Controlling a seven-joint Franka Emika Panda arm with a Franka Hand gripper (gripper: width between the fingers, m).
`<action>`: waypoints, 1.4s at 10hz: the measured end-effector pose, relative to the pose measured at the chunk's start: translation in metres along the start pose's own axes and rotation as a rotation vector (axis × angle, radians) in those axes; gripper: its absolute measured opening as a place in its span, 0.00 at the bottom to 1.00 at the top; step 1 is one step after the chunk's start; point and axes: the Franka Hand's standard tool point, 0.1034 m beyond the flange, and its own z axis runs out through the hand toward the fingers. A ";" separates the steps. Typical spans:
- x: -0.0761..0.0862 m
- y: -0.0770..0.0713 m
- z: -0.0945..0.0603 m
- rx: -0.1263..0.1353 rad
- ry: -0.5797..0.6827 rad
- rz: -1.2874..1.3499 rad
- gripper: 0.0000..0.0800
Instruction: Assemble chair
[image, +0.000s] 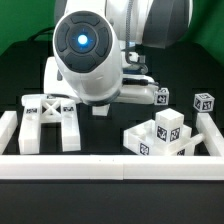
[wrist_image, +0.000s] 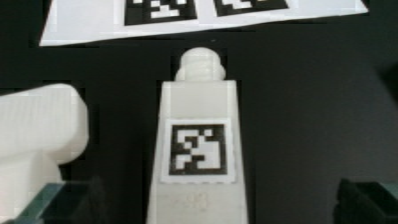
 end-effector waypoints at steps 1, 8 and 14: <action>0.002 0.000 0.003 -0.001 0.006 0.000 0.81; 0.005 0.005 0.011 0.004 0.010 0.004 0.49; 0.005 0.010 0.010 0.010 0.010 0.011 0.36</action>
Offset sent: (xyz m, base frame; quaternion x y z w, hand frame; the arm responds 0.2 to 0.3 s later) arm -0.0043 -0.0051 -0.0081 -0.0090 0.0087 -0.0197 0.9997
